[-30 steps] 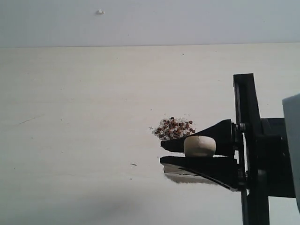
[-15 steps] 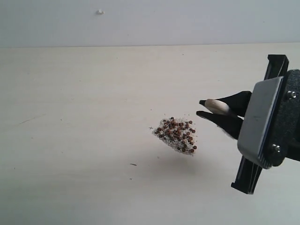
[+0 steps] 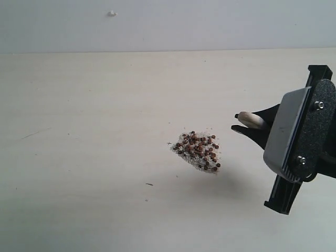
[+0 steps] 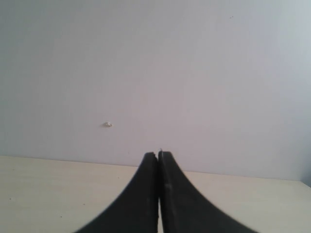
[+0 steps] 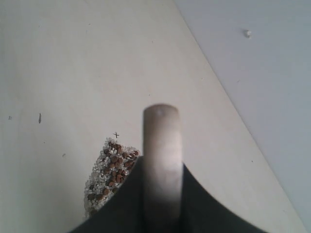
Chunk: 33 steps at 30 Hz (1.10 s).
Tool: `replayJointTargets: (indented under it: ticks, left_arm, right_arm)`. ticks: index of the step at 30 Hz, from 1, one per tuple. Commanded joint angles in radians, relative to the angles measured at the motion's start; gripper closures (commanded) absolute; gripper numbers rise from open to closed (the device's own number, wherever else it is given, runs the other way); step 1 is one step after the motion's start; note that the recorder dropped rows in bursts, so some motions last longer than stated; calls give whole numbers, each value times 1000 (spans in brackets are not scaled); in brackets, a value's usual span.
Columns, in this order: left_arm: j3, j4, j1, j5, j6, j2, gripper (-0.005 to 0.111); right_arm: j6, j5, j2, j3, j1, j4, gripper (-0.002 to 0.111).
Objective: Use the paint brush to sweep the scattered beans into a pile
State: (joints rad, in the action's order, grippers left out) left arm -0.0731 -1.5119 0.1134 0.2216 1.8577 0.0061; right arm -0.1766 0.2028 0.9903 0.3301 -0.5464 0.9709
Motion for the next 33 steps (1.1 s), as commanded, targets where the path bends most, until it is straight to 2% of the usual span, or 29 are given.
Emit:
replayJointTargets:
  ticks: [1, 21, 26, 33]
  left_arm:
    - [5, -4, -1, 0, 3, -6, 107]
    - [5, -4, -1, 0, 3, -6, 107]
    - [5, -4, -1, 0, 3, -6, 107]
    - [5, -4, -1, 0, 3, -6, 107]
  right_arm:
    - [6, 6, 1, -2, 3, -6, 108]
    - [-12, 18, 1, -2, 3, -75, 108]
    - [-218, 117, 1, -2, 3, -214, 108]
    - [-543, 228, 1, -2, 3, -240, 108]
